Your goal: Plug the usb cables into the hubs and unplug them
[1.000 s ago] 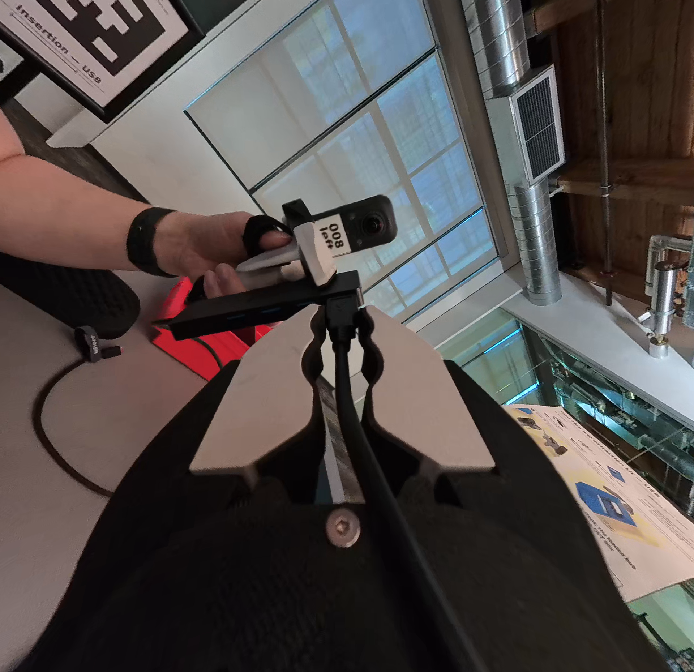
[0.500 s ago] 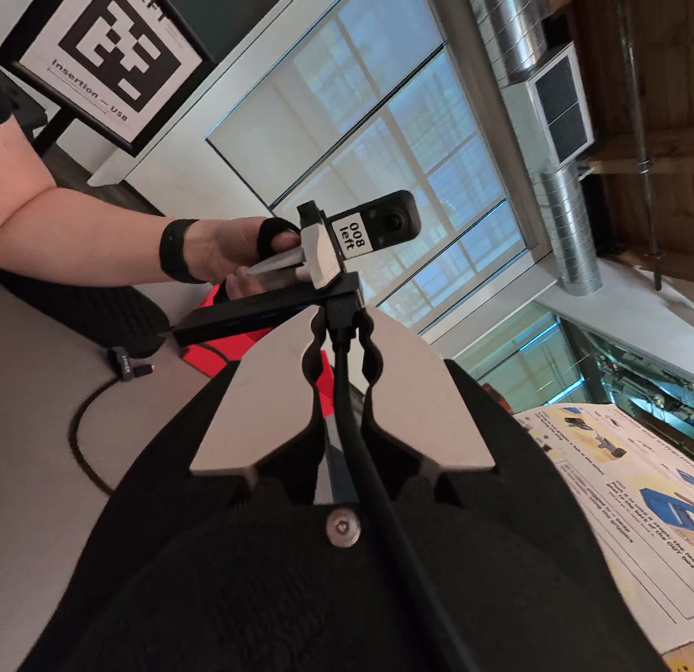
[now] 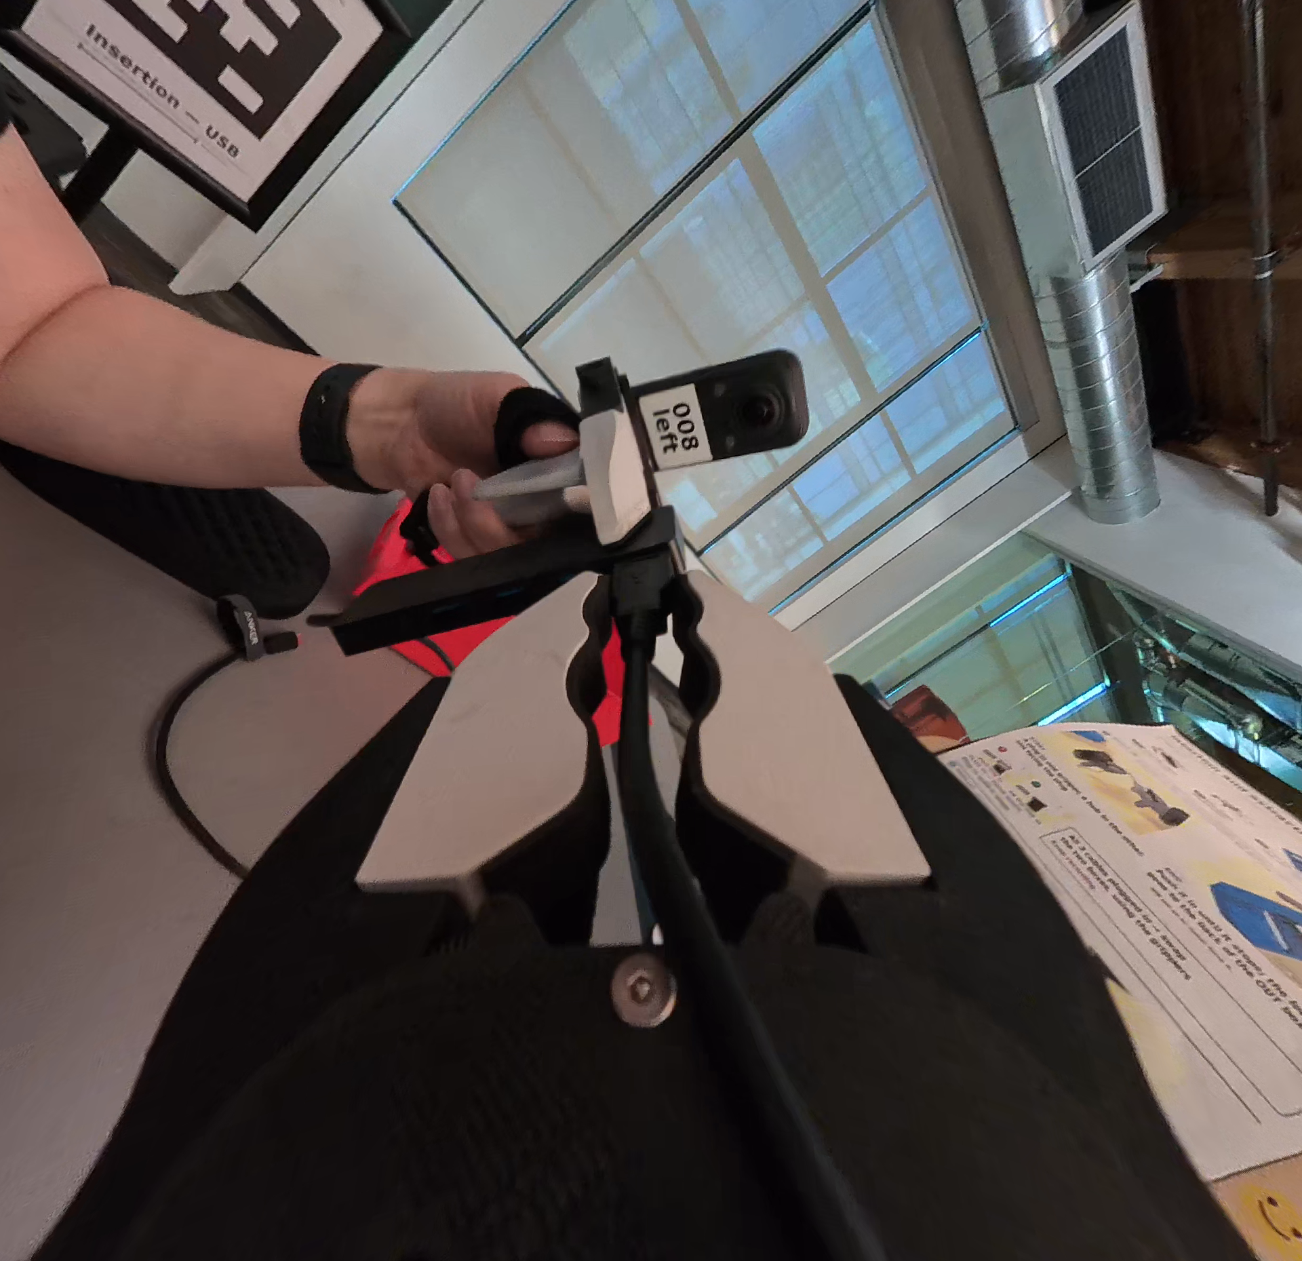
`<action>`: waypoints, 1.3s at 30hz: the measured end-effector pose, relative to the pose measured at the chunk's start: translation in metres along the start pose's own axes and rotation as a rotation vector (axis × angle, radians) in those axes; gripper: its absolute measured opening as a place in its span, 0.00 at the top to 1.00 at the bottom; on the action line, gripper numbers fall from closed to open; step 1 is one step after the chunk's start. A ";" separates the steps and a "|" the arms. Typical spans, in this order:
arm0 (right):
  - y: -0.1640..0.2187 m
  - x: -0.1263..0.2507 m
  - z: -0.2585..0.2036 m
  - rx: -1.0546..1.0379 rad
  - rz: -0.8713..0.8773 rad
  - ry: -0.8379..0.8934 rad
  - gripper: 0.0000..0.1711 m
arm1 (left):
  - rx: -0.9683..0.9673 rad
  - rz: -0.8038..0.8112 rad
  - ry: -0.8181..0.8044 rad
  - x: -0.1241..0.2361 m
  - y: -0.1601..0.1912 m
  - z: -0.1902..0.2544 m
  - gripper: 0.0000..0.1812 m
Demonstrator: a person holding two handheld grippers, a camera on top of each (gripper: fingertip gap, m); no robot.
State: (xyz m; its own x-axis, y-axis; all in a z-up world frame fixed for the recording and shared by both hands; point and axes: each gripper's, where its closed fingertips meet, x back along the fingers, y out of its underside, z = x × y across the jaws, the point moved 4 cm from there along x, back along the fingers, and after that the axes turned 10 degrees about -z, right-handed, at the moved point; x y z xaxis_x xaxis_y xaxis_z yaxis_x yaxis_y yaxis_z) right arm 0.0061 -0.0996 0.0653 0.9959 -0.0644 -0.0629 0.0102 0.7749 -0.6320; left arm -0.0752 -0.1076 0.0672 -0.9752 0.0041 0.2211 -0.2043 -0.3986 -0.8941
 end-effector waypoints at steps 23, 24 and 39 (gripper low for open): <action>0.043 0.017 -0.064 -0.355 -0.355 -0.810 0.99 | 0.712 -0.129 -0.337 0.003 0.136 -0.194 0.94; 0.039 0.019 -0.059 -0.347 -0.342 -0.786 0.99 | 0.706 -0.162 -0.365 0.002 0.142 -0.197 0.94; 0.035 0.020 -0.051 -0.290 -0.352 -0.708 0.99 | 0.252 -0.192 -0.748 0.045 0.064 -0.154 0.68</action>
State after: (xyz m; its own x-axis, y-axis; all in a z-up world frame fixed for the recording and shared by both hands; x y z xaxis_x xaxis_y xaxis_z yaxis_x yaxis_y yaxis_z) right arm 0.0217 -0.1058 0.0029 0.7606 0.2126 0.6135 0.4037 0.5852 -0.7033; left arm -0.1452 0.0085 -0.0403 -0.5924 -0.4853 0.6430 -0.2502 -0.6479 -0.7195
